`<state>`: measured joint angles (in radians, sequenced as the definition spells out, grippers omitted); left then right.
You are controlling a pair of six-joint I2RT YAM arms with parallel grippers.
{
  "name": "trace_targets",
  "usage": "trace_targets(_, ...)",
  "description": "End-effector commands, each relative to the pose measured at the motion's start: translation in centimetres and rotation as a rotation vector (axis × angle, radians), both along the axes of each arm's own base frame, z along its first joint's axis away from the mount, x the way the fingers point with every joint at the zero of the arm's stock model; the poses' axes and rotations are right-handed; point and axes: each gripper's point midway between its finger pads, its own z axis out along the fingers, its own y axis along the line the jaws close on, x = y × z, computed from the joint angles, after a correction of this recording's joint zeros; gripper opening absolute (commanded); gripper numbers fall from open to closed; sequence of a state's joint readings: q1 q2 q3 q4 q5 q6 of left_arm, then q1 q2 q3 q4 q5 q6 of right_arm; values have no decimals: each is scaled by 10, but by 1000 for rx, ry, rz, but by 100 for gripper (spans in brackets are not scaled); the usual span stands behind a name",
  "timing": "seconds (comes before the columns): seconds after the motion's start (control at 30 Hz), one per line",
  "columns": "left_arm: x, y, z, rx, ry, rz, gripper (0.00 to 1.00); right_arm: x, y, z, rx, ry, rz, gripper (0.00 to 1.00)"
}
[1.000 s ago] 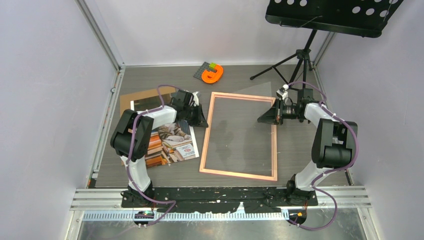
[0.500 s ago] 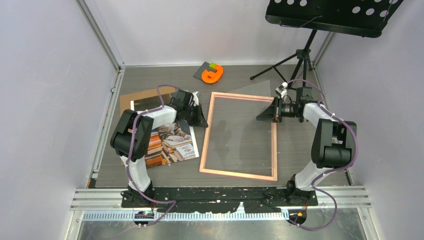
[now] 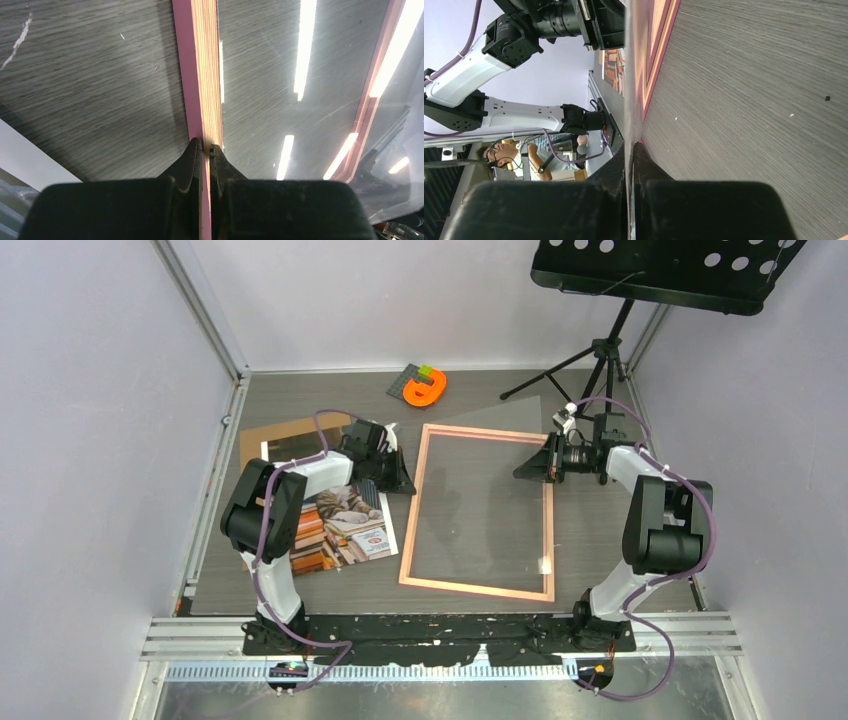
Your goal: Put the photo into the frame
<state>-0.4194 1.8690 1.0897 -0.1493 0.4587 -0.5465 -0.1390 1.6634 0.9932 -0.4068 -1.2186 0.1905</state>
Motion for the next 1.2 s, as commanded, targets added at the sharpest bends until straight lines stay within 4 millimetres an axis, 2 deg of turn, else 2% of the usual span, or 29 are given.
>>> trace_targets(0.0, 5, -1, 0, 6, -22, -2, 1, 8, 1, 2, 2, -39, 6, 6)
trace_targets(0.67, 7, 0, -2, 16, -20, 2, 0, 1, 6, -2, 84, 92, -50, 6)
trace_targets(1.17, 4, 3, -5, 49, -42, 11, 0, 8, 10, 10, 206, 128, -120, 6)
